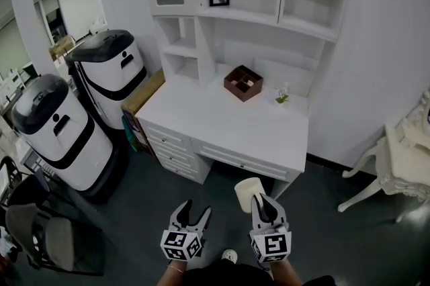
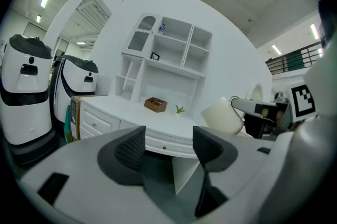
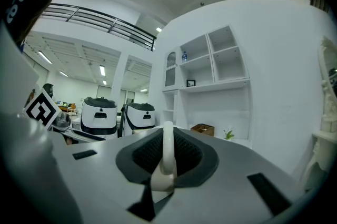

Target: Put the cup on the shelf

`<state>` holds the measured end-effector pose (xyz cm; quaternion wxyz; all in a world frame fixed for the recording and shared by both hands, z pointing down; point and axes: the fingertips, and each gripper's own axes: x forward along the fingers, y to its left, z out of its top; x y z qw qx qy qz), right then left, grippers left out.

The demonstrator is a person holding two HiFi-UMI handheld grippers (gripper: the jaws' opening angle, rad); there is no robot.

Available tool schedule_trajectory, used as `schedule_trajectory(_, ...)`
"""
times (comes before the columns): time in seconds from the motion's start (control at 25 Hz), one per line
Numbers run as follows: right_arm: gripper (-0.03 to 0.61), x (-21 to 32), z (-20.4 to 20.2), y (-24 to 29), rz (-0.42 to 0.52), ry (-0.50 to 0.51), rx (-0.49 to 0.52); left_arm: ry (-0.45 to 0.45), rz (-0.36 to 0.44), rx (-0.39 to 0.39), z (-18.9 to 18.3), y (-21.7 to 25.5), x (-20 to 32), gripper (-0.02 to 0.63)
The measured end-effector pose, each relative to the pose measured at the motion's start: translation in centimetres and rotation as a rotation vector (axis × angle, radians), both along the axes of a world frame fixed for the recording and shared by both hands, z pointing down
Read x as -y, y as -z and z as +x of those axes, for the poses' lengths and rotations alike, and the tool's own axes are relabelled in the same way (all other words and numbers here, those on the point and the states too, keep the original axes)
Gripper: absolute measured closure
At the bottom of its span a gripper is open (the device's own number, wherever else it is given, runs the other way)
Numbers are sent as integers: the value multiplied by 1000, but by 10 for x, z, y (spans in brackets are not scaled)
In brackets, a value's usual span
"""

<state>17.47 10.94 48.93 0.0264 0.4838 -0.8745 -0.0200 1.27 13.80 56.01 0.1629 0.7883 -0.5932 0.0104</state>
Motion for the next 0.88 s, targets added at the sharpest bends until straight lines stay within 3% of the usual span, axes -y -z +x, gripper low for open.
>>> schedule_trajectory(0.4,528,48,27,-7,-31,7,-4,10,-15,-5,30,-8,43,350)
schedule_trajectory(0.88,528,106,13,-15,-38,-18,-27,-21,-51,-10,23,-27,107,350)
